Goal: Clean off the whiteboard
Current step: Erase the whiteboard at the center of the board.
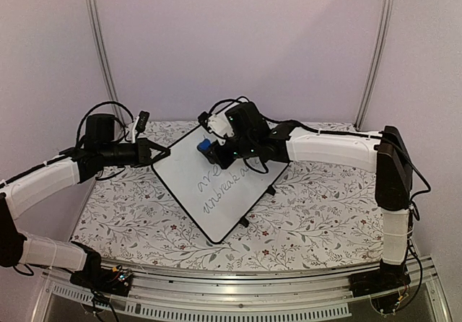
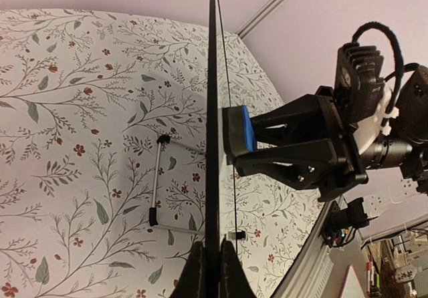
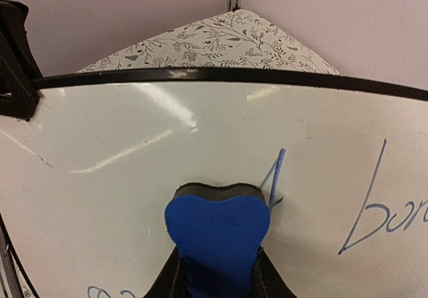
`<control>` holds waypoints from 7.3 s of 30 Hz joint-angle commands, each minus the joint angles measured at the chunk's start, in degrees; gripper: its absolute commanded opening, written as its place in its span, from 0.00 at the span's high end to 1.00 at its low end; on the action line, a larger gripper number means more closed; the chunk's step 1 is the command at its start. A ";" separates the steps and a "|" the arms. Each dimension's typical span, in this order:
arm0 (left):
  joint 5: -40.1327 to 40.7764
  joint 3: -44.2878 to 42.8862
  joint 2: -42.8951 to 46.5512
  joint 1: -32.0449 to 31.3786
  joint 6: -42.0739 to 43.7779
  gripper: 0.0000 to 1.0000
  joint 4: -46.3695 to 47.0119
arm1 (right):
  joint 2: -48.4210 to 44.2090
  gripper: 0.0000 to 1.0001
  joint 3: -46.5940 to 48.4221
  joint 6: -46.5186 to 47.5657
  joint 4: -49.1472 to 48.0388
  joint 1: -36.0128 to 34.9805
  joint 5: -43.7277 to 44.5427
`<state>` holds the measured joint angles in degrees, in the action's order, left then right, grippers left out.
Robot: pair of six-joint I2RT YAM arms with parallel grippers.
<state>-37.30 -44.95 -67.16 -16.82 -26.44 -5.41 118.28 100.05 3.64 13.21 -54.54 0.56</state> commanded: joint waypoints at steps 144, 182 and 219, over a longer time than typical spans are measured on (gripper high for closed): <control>6.83 -35.66 -24.32 -8.10 7.44 1.00 -22.82 | -17.02 0.80 -10.60 3.29 4.54 5.94 8.24; 2.66 -20.53 -15.72 -7.41 8.88 1.00 -11.12 | -3.54 0.81 5.75 2.67 8.41 3.10 1.63; 2.28 -20.29 -16.22 -6.72 8.43 1.00 -10.67 | -1.00 0.81 2.49 2.55 8.77 2.86 1.98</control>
<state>-34.87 -65.67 -83.92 -23.07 -22.79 -18.28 117.38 104.81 6.24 20.97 -51.59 2.44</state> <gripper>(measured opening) 0.021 0.246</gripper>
